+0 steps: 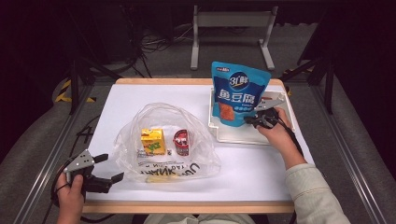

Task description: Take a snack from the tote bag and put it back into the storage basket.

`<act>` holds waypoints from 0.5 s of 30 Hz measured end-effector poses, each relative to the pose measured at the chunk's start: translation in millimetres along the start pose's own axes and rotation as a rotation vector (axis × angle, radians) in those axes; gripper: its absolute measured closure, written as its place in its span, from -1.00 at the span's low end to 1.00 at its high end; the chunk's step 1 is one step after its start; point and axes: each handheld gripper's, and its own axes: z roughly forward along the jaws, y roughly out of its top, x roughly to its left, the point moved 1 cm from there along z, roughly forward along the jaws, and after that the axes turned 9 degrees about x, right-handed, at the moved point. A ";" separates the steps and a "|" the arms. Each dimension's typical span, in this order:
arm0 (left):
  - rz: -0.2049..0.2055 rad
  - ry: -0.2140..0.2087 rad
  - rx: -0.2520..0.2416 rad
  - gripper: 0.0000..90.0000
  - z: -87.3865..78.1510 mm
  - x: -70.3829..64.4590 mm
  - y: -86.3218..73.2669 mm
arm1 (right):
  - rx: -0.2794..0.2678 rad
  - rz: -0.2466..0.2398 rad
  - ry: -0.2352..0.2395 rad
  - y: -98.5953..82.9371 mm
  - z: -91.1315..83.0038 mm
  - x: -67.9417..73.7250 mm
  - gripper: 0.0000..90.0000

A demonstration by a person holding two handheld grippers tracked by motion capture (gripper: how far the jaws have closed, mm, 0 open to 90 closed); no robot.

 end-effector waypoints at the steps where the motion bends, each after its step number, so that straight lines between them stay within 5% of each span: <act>1: 0.000 0.000 0.000 -0.96 0.0 0.0 0.0 | -0.002 0.006 0.000 -0.3 0.6 -0.7 1.00; 15: 0.000 0.000 -0.002 -0.96 -1.1 0.4 -0.1 | -0.012 0.029 0.025 -0.8 -1.8 2.0 1.00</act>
